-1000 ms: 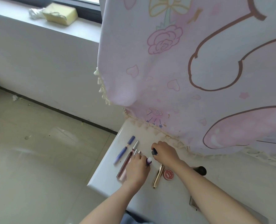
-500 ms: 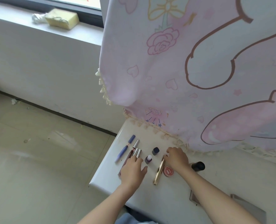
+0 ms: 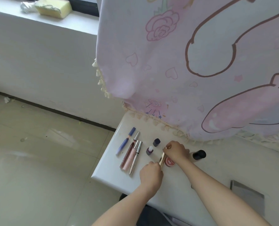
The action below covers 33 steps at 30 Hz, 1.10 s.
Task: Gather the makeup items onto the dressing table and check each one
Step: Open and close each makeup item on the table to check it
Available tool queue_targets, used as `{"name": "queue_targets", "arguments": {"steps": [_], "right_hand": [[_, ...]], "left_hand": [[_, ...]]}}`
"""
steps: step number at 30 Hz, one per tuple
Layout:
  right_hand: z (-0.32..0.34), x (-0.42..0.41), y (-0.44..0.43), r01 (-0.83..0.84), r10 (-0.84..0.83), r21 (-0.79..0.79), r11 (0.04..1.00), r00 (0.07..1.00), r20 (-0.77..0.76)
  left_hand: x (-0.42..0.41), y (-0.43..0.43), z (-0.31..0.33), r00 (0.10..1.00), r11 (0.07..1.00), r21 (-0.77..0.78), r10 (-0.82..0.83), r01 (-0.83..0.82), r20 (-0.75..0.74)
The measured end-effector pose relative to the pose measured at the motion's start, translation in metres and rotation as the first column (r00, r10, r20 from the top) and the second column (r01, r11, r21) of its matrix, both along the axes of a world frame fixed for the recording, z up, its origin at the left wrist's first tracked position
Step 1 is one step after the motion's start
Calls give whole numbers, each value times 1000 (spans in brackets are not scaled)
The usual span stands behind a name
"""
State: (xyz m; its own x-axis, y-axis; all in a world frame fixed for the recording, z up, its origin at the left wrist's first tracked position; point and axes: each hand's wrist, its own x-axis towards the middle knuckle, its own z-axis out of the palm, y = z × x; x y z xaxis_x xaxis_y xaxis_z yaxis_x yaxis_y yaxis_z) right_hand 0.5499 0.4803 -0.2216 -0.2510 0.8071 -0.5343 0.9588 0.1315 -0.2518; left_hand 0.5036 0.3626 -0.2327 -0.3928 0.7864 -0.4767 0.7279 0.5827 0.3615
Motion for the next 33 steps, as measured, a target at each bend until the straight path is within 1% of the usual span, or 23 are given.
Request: {"name": "queue_targets", "arguments": {"steps": [3,4,6,7,9,11,13,15,16,18,19,21,22,23,24,25,28,31,33], "right_hand": [[16,8,-10,54,-46,99,994,995,-90],[22,11,-14,87,-68,119,989,985,-160],[39,16,-21,154,-119,82,985,936,-333],[48,19,-23,158,-127,49,986,910,-394],[66,22,-24,120,-116,-21,993,878,-464],[84,21,-22,102,-137,-94,990,821,-555],[101,19,-20,124,-186,-139,982,731,-657],[116,17,-20,142,-217,-165,976,654,-725],[120,16,-20,144,-219,-165,976,625,-749],[128,14,-21,138,-205,-153,979,582,-787],[132,14,-22,130,-197,-150,980,564,-802],[138,14,-24,104,-182,-149,983,529,-829],[141,15,-25,86,-164,-140,986,514,-842],[145,16,-26,62,-135,-120,991,506,-852],[148,17,-27,29,-93,-91,995,505,-858],[153,19,-28,-12,-49,-64,998,513,-857],[164,24,-27,-139,37,-45,989,535,-844],[174,28,-26,-200,56,-66,978,547,-835],[180,27,-28,-192,0,-129,973,559,-829]], "left_hand": [[-3,-6,5,999,998,67,1,1,-37],[-5,-10,8,999,992,125,14,-8,-43],[-13,-20,15,993,960,281,38,-6,-108],[-16,-25,19,992,931,364,17,30,-127],[-24,-29,28,984,839,533,-20,113,-178],[-34,-28,42,981,759,635,-22,142,-193],[-45,-23,59,977,698,698,-9,160,-215],[-58,-18,72,968,678,706,-30,204,-250],[-64,-15,77,962,682,692,-62,235,-266],[-75,-12,86,943,666,680,-113,306,-314],[-80,-11,89,937,644,689,-141,332,-319],[-85,-10,99,939,622,704,-215,344,-269],[-87,-10,106,947,644,695,-245,320,-209],[-89,-11,114,952,688,664,-276,293,-134],[-90,-12,120,952,724,635,-299,271,-66],[-91,-14,124,950,732,629,-311,263,-35],[-92,-17,130,951,727,643,-309,242,-8],[-95,-17,130,956,712,667,-293,218,1],[-96,-17,132,957,684,692,-288,231,-35]]}}
